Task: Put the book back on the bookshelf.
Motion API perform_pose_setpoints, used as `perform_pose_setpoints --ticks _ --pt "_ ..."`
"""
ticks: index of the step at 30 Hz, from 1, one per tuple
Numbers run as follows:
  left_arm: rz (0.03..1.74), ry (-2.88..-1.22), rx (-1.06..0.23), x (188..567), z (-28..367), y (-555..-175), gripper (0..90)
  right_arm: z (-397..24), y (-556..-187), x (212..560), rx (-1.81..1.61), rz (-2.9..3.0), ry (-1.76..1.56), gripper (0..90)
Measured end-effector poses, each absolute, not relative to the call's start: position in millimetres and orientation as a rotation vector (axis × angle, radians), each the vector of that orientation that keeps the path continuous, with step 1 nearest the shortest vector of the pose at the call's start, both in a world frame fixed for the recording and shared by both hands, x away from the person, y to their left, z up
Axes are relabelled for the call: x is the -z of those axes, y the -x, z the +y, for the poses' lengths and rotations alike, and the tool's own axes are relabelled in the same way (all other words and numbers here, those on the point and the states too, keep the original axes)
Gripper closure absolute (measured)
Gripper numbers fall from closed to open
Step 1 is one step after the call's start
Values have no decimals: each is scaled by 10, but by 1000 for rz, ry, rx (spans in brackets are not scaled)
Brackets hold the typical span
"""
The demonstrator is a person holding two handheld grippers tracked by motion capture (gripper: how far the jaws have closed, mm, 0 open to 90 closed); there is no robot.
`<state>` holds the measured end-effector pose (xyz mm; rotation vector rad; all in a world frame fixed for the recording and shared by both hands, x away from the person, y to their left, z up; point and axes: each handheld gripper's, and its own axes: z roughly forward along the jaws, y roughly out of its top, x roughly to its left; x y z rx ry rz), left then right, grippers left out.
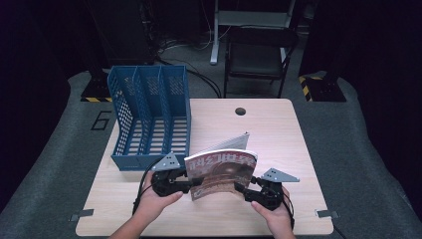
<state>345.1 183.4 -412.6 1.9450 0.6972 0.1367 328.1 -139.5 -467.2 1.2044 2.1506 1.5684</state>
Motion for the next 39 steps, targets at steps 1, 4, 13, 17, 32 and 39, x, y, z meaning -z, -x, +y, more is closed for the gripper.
perform_pose_setpoints --ticks 1,4,13,17,32,39 --pt "690 -1955 -147 4069 1825 -3456 568 -1394 -3282 4676 -1566 2152 -1200 431" --pt "686 -1968 -133 4014 1821 -3470 548 -1391 -3280 4675 -1557 2157 -1199 432" --pt "658 -2010 -162 3814 1771 -3509 537 -1391 -3290 4698 -1523 2168 -1187 434" --pt "641 -2031 -156 3730 1753 -3518 543 -1395 -3291 4699 -1520 2170 -1187 435" --pt "653 -2061 -174 3427 1663 -3575 591 -1387 -3296 4714 -1511 2169 -1198 436" --pt "667 -2101 -197 3351 1604 -3579 618 -1382 -3297 4718 -1510 2168 -1200 434"
